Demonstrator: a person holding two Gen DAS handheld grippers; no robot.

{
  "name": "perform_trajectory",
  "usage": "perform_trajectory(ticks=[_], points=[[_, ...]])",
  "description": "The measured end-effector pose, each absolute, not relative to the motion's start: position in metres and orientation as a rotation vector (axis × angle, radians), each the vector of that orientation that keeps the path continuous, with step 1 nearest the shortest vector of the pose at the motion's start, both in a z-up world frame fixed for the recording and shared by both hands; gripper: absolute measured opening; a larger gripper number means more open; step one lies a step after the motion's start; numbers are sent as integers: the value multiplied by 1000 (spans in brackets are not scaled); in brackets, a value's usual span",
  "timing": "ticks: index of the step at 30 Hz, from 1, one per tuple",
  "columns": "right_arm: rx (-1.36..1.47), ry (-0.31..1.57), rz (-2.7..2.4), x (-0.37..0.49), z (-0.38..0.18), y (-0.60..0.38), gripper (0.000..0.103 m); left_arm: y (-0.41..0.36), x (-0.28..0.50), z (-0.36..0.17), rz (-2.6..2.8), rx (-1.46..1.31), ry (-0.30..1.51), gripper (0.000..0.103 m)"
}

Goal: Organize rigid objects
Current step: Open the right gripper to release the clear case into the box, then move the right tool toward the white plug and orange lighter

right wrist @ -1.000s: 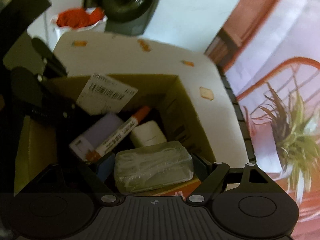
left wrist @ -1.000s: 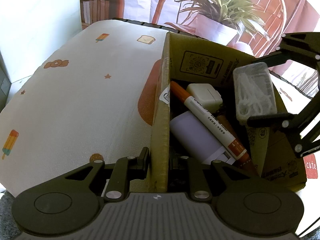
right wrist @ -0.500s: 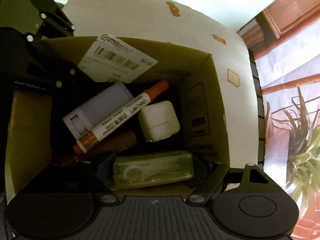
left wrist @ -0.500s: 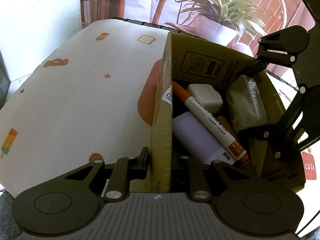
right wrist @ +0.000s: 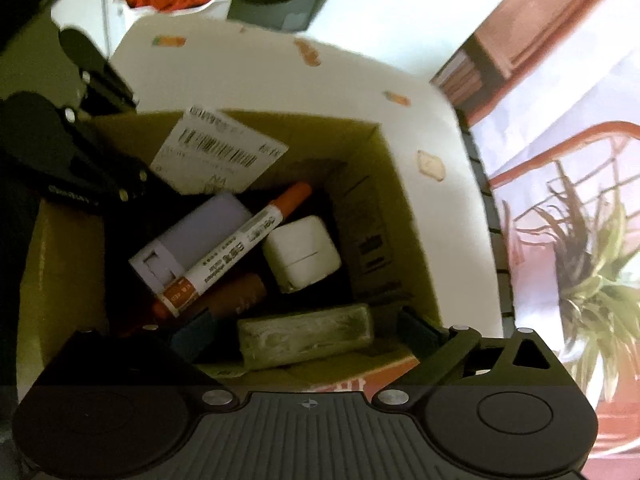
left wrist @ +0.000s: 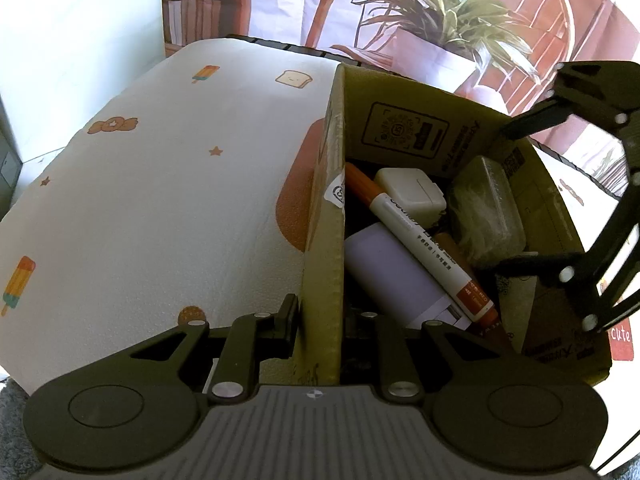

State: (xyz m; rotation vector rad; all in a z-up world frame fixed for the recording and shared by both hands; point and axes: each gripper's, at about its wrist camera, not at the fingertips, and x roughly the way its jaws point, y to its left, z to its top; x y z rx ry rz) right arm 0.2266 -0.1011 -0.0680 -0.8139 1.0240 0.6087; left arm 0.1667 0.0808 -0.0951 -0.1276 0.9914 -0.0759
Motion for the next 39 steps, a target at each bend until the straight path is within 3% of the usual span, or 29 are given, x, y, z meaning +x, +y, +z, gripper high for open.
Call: perform_trajectory(ticks=[9,16,39], points=[[-338,763,462,210,-20,-165,102,81,166,-95,-76,-131,991,19],[126,589,186,184,-19,-247,103,83,166,-95,-76,-130,991,19],[266,601,-322,112,-93,-308,103,83,166,-95,-76,-130,991,19]])
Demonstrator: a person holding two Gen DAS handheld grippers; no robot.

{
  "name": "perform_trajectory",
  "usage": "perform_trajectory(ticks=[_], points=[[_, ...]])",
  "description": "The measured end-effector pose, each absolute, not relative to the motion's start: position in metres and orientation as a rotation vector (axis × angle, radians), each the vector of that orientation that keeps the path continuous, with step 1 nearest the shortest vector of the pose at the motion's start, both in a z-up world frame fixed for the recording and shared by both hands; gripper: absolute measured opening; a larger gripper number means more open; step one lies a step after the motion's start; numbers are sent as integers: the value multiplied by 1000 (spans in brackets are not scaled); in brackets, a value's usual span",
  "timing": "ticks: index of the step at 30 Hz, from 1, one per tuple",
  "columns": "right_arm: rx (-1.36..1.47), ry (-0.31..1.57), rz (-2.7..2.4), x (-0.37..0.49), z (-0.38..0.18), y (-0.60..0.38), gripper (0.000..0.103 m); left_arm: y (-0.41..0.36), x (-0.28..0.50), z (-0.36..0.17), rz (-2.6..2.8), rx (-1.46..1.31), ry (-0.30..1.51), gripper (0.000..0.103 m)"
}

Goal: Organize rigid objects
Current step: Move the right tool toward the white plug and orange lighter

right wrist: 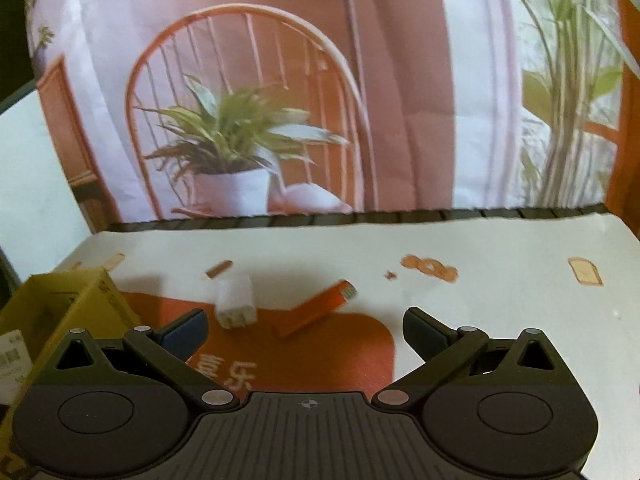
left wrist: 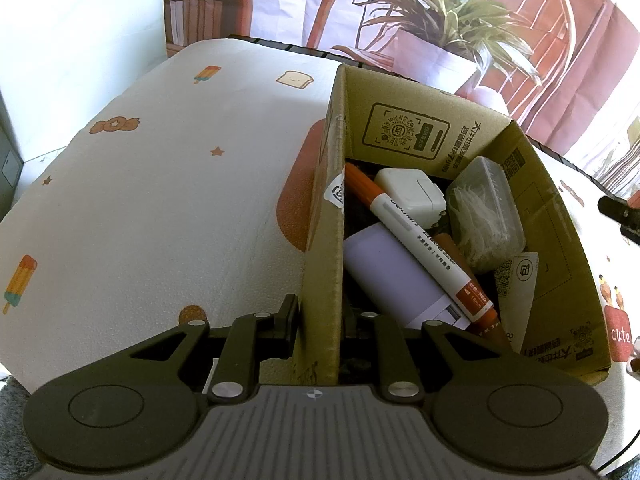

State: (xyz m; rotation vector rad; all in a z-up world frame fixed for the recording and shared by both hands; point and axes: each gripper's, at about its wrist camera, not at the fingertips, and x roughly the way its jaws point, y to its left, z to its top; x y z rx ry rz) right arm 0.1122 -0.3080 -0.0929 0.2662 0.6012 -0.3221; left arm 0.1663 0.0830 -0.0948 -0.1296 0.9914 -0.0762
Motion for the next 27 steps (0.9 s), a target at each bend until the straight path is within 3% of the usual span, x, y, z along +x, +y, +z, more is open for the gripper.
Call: perform_trajectory(ticks=[14,27], points=[[293,658,-441,120,-116,-318,102,83,166,-95,-76,-130,992,19],[253,720,-464,186,-131,-321,86,84,166,-95,-75,-125,992,19]])
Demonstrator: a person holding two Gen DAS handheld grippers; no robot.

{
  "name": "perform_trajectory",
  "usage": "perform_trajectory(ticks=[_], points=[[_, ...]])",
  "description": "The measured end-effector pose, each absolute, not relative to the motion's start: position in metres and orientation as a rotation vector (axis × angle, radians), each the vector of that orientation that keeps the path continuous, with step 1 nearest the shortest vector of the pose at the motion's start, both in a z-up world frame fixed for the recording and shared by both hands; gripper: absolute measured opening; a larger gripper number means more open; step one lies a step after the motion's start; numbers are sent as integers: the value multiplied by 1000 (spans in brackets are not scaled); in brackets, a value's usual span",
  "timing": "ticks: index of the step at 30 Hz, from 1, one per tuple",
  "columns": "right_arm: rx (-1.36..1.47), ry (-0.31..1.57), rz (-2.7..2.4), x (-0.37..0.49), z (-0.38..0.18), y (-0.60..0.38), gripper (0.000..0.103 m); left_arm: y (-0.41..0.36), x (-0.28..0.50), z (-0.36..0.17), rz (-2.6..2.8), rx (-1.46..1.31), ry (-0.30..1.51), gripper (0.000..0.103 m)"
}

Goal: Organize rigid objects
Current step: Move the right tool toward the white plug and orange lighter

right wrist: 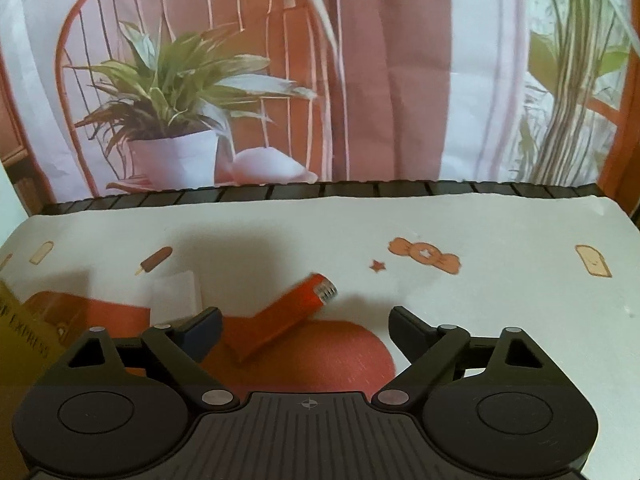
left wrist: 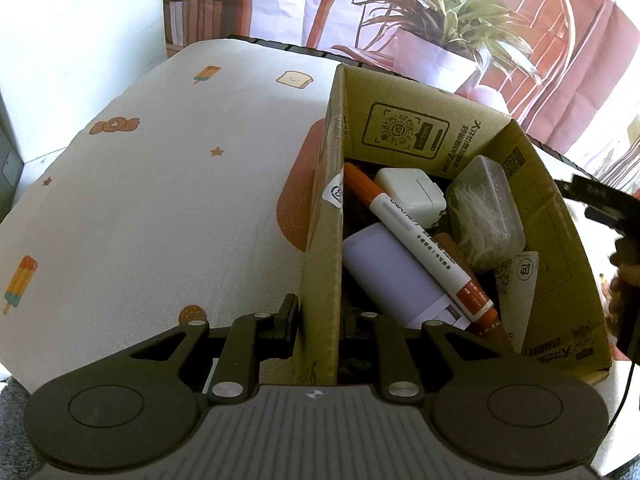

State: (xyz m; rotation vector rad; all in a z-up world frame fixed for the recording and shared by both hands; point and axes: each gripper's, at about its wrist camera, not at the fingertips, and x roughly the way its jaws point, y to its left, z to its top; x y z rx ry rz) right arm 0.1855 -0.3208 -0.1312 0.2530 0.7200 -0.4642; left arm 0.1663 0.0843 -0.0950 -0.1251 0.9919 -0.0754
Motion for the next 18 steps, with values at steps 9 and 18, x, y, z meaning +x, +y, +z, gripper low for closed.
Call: perform_trajectory(ticks=[9,18], points=[[220,767,-496,219,-136,-320,83,81,168,-95,-74,-117,995,19],[294,801,-603,232,-149,-329,75,80,168,-95,-73,-115,996,19]])
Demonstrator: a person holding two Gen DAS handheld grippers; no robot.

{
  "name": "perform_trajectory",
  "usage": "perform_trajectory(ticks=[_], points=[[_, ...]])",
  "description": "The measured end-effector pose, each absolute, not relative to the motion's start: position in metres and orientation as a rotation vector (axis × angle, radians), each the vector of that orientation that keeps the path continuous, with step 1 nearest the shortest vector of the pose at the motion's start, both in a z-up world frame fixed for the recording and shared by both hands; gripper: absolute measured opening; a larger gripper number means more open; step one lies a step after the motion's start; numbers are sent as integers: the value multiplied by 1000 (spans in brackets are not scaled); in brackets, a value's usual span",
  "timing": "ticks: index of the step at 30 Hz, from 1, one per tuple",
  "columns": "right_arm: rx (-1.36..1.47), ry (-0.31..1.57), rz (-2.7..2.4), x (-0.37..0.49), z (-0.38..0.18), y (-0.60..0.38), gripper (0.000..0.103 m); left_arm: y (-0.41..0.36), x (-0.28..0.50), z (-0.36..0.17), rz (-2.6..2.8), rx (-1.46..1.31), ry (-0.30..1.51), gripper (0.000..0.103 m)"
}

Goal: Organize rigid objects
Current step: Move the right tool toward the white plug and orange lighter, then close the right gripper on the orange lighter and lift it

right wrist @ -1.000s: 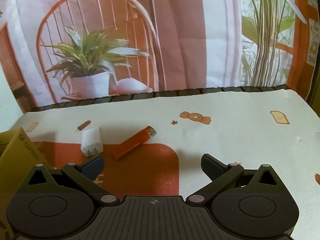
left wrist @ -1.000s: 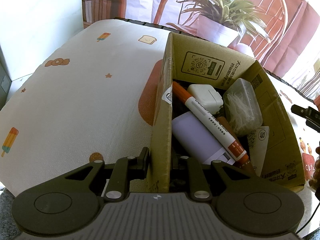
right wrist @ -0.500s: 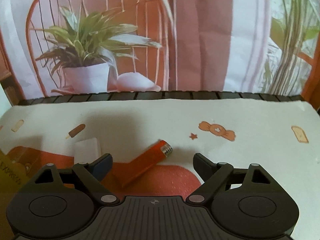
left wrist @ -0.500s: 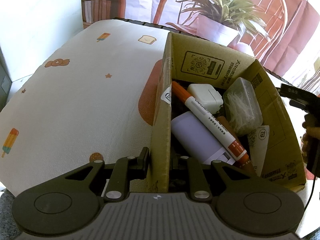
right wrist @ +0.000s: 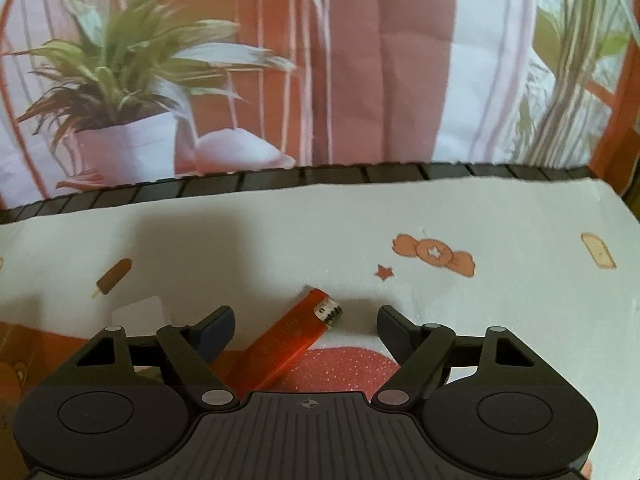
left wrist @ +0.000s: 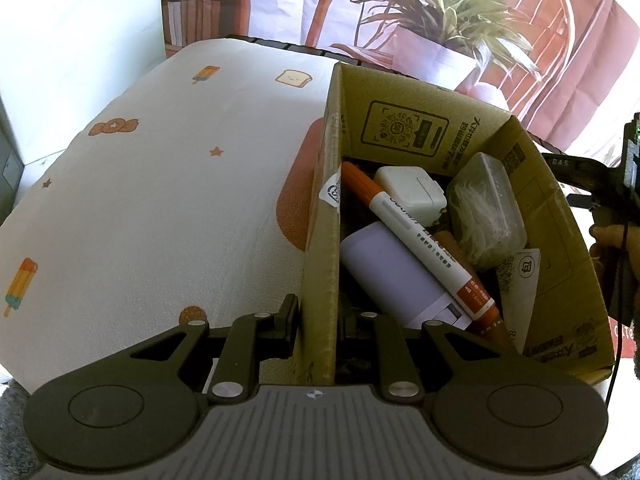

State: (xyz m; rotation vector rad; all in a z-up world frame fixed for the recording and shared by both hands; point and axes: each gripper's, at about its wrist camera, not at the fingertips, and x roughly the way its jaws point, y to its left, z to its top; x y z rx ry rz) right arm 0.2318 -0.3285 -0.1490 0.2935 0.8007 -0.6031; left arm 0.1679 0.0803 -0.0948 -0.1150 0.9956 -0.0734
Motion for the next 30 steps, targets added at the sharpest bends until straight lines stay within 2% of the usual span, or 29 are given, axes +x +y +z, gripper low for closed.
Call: perform_trajectory(ticks=[5,8,12,13,30], points=[[237,821,-623,235,-152,-321,71,80,168,-95,-73,-116,996,19],[218,810,-601,232,-151,-318,62,80,168,-95,-72,-117,995,19],[185,798,-554,227,-149,-312,41,80,168,-95,-73,-117,995,19],[176,797,-541,225,-149,-310,39,80,168,-95,-73,-117,995,19],[173,733,-468,181,-148,-293,25,80,168,-95,-72,-119,994,19]])
